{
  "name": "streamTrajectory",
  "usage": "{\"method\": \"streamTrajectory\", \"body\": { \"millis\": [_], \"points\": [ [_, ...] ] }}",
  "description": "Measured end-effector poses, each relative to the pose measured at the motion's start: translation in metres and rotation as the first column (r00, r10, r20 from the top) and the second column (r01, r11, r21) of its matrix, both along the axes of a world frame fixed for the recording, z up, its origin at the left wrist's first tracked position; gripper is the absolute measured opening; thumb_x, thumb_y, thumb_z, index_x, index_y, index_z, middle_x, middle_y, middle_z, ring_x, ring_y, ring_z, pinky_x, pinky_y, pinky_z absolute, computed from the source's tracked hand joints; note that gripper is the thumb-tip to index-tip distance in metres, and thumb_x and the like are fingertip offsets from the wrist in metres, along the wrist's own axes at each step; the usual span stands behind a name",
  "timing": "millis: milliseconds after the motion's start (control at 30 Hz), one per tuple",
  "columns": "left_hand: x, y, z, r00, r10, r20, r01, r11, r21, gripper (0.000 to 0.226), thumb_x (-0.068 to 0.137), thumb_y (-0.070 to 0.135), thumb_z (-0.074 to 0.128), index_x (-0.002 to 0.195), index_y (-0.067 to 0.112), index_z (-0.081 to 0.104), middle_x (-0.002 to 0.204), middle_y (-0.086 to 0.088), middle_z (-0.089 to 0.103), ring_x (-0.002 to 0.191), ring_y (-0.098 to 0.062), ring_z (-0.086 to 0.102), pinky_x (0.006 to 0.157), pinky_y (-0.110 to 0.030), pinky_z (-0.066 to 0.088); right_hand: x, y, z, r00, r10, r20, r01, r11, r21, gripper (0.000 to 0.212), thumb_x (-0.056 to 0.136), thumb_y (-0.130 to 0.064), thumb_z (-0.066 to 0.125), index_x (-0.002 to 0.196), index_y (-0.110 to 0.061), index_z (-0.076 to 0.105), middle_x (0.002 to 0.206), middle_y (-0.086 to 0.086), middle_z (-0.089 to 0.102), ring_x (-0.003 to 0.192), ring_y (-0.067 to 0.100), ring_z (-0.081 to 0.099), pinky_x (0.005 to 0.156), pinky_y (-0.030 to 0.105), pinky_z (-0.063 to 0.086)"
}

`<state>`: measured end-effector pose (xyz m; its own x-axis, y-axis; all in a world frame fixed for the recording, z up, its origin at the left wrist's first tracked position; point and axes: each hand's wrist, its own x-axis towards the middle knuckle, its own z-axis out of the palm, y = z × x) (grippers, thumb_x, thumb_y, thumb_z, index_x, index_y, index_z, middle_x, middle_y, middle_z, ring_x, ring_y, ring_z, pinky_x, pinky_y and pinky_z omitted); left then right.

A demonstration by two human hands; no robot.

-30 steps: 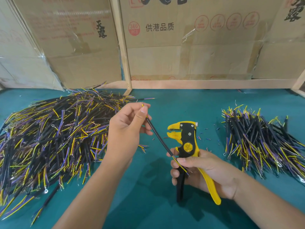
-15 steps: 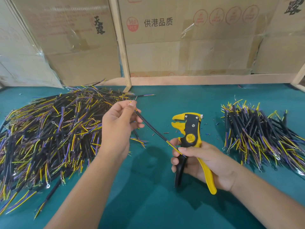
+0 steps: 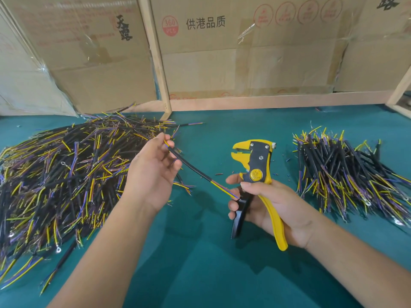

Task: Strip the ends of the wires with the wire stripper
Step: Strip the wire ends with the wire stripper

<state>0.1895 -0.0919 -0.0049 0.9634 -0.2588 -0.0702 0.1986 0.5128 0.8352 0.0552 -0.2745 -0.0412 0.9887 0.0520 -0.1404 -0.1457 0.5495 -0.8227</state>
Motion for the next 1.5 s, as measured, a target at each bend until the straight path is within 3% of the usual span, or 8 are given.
{"method": "streamTrajectory", "body": {
  "millis": [200, 433, 567, 767, 1000, 1200, 1300, 1500],
  "points": [
    [0.001, -0.003, 0.0, 0.986, 0.014, -0.164, -0.028, 0.996, -0.084, 0.014, 0.09, 0.024, 0.069, 0.085, 0.013, 0.061, 0.072, 0.004, 0.06, 0.059, -0.004, 0.056, 0.058, -0.012, 0.052, 0.0, 0.001, -0.001, 0.999, 0.039, -0.002, -0.039, 0.999, -0.02, 0.027, 0.085, -0.013, 0.067, 0.109, -0.003, 0.071, 0.082, 0.014, 0.058, 0.072, 0.029, 0.058, 0.071, 0.041, 0.055],
    [-0.016, -0.015, 0.002, 0.989, -0.055, -0.136, 0.042, 0.994, -0.099, 0.012, 0.091, 0.025, 0.066, 0.084, 0.018, 0.059, 0.068, 0.006, 0.059, 0.053, -0.002, 0.053, 0.049, -0.011, 0.048, 0.0, 0.004, -0.003, 1.0, 0.014, -0.023, -0.015, 0.999, -0.036, 0.026, 0.083, -0.012, 0.068, 0.107, -0.002, 0.072, 0.082, 0.015, 0.06, 0.072, 0.03, 0.061, 0.07, 0.041, 0.056],
    [-0.036, -0.027, 0.001, 0.991, -0.123, -0.056, 0.121, 0.992, -0.038, 0.008, 0.09, 0.021, 0.066, 0.086, 0.017, 0.061, 0.071, 0.003, 0.061, 0.056, -0.005, 0.053, 0.047, -0.013, 0.045, -0.001, 0.007, -0.002, 1.0, -0.003, -0.023, 0.002, 0.999, -0.05, 0.029, 0.082, -0.012, 0.069, 0.109, -0.001, 0.07, 0.083, 0.016, 0.062, 0.073, 0.031, 0.063, 0.07, 0.041, 0.056],
    [-0.061, -0.033, 0.003, 0.964, -0.182, 0.196, 0.189, 0.982, -0.017, 0.009, 0.08, 0.009, 0.067, 0.084, 0.013, 0.073, 0.081, -0.009, 0.071, 0.065, -0.014, 0.061, 0.06, -0.02, 0.052, -0.002, 0.009, 0.0, 0.999, -0.017, -0.027, 0.016, 0.999, -0.036, 0.03, 0.081, -0.012, 0.068, 0.108, 0.0, 0.069, 0.082, 0.016, 0.06, 0.072, 0.032, 0.06, 0.069, 0.041, 0.056],
    [-0.065, -0.032, 0.004, 0.863, -0.075, 0.5, 0.033, 0.995, 0.091, 0.024, 0.084, 0.007, 0.068, 0.107, 0.011, 0.063, 0.085, -0.01, 0.075, 0.073, -0.019, 0.069, 0.065, -0.028, 0.056, -0.001, 0.008, 0.0, 1.0, 0.001, -0.03, 0.0, 1.0, 0.007, 0.026, 0.082, -0.013, 0.069, 0.106, -0.002, 0.071, 0.083, 0.016, 0.059, 0.072, 0.032, 0.059, 0.07, 0.041, 0.056],
    [-0.067, -0.033, 0.003, 0.856, -0.085, 0.51, 0.038, 0.994, 0.101, 0.027, 0.079, 0.011, 0.077, 0.103, 0.014, 0.064, 0.085, -0.009, 0.072, 0.074, -0.022, 0.071, 0.064, -0.031, 0.058, -0.003, 0.012, 0.0, 1.0, -0.002, 0.013, 0.002, 1.0, -0.019, 0.018, 0.083, -0.014, 0.069, 0.098, -0.007, 0.073, 0.083, 0.018, 0.058, 0.073, 0.034, 0.059, 0.072, 0.044, 0.055],
    [-0.067, -0.034, 0.001, 0.858, -0.095, 0.505, 0.045, 0.993, 0.112, 0.026, 0.08, 0.01, 0.077, 0.101, 0.017, 0.065, 0.086, -0.008, 0.071, 0.076, -0.021, 0.072, 0.065, -0.03, 0.058, -0.004, 0.014, -0.002, 0.999, 0.0, 0.035, 0.001, 0.999, -0.033, 0.041, 0.077, -0.018, 0.077, 0.111, 0.001, 0.067, 0.084, 0.019, 0.06, 0.073, 0.033, 0.061, 0.073, 0.043, 0.056],
    [-0.066, -0.036, 0.0, 0.872, -0.098, 0.48, 0.061, 0.994, 0.092, 0.031, 0.081, 0.009, 0.076, 0.107, 0.009, 0.058, 0.086, -0.003, 0.07, 0.078, -0.027, 0.074, 0.062, -0.035, 0.06, -0.006, 0.019, -0.004, 0.998, -0.041, 0.052, 0.046, 0.995, -0.092, 0.049, 0.067, -0.024, 0.084, 0.108, -0.001, 0.071, 0.09, 0.015, 0.068, 0.081, 0.027, 0.066, 0.071, 0.038, 0.056]
  ]
}}
